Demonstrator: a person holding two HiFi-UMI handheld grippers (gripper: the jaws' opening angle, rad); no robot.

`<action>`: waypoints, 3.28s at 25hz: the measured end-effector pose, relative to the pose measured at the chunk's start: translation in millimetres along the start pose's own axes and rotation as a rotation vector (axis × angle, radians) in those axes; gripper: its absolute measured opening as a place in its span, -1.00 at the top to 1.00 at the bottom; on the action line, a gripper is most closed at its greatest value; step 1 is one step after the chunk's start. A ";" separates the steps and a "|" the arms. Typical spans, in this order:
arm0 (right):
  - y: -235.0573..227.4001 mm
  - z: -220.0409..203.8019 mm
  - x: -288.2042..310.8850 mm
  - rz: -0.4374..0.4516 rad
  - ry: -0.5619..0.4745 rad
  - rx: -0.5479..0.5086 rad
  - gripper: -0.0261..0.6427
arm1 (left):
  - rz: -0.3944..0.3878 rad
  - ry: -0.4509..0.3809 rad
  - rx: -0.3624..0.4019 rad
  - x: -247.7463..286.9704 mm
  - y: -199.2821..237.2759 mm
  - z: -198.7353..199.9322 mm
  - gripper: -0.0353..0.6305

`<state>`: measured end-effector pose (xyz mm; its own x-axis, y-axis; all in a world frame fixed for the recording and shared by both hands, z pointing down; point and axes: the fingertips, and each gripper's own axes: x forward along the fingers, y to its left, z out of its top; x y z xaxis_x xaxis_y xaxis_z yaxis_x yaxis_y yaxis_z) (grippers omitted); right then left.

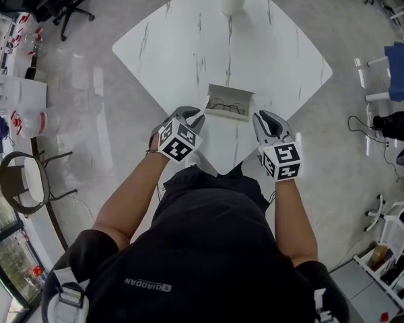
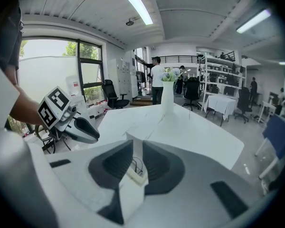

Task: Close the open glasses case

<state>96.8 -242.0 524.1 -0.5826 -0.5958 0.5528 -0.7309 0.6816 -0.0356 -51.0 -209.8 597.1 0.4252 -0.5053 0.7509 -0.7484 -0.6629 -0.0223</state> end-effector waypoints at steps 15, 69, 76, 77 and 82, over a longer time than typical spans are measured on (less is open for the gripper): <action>-32.7 -8.4 26.6 0.002 0.034 0.023 0.73 | 0.003 0.156 0.144 50.3 3.1 -24.3 0.69; -54.5 -36.1 92.8 0.054 0.257 -0.204 0.85 | -0.114 0.266 0.252 71.1 0.7 -33.8 0.65; -53.7 -40.3 90.0 0.046 0.252 -0.170 0.85 | -0.108 0.269 0.247 71.3 0.4 -34.5 0.65; -52.7 -39.6 89.4 0.046 0.249 -0.164 0.85 | -0.107 0.269 0.246 71.4 0.1 -34.6 0.65; -51.0 -40.2 86.3 0.042 0.245 -0.151 0.85 | -0.103 0.267 0.241 70.2 -0.2 -34.3 0.65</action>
<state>98.1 -311.2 607.0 -0.4947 -0.4581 0.7385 -0.6358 0.7701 0.0518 -38.5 -226.2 672.5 0.3208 -0.2882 0.9022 -0.5536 -0.8300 -0.0683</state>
